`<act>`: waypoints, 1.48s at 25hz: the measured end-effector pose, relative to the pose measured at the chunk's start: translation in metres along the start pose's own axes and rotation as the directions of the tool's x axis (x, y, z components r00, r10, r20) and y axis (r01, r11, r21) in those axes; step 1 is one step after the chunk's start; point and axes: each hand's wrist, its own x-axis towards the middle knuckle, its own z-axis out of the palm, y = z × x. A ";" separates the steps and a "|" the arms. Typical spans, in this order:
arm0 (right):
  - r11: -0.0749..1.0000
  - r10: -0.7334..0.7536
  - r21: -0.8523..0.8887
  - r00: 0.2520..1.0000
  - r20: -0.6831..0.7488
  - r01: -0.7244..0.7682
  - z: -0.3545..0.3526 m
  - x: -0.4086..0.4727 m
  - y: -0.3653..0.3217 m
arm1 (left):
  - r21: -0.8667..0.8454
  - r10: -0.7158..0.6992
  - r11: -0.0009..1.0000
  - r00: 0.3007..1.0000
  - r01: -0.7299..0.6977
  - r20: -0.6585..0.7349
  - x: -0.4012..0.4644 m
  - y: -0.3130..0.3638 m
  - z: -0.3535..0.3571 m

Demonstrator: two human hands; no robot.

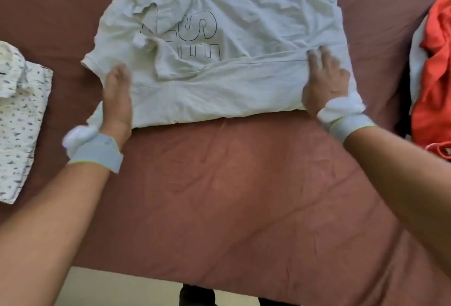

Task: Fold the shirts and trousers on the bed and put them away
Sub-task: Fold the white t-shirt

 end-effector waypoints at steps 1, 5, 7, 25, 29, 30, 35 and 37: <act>0.998 -0.070 0.008 0.995 0.068 0.070 0.012 -0.011 -0.016 | 0.226 0.092 0.970 0.996 -0.088 -0.006 -0.009 -0.020 -0.005; 0.962 -0.254 -0.057 0.952 0.168 0.267 0.061 -0.049 -0.047 | 0.746 0.264 0.579 0.941 -0.329 0.211 -0.034 -0.085 -0.038; 0.970 -0.219 -0.092 0.972 0.080 0.226 0.067 -0.045 -0.037 | 0.793 0.310 0.398 0.881 -0.461 0.357 -0.025 -0.094 -0.049; 0.940 -0.058 -0.189 0.679 0.731 0.284 0.039 -0.206 -0.067 | 0.517 0.184 0.041 0.515 -0.855 0.837 -0.032 -0.121 -0.225; 0.917 -0.100 -0.223 0.732 0.674 0.330 0.022 -0.192 -0.095 | 0.542 0.224 0.261 0.597 -0.798 0.771 -0.053 -0.112 -0.226; 0.931 -0.184 -0.136 0.756 0.629 0.339 0.018 -0.183 -0.112 | 0.549 0.257 0.349 0.641 -0.760 0.724 -0.051 -0.105 -0.213; 0.834 -0.527 0.351 0.802 0.279 0.426 0.022 -0.145 -0.262 | 0.490 0.020 0.845 0.930 -0.212 0.367 -0.028 -0.073 -0.130; 0.845 -0.534 0.188 0.804 0.262 0.500 0.037 -0.129 -0.304 | 0.500 0.007 0.846 0.943 -0.183 0.333 -0.015 -0.071 -0.108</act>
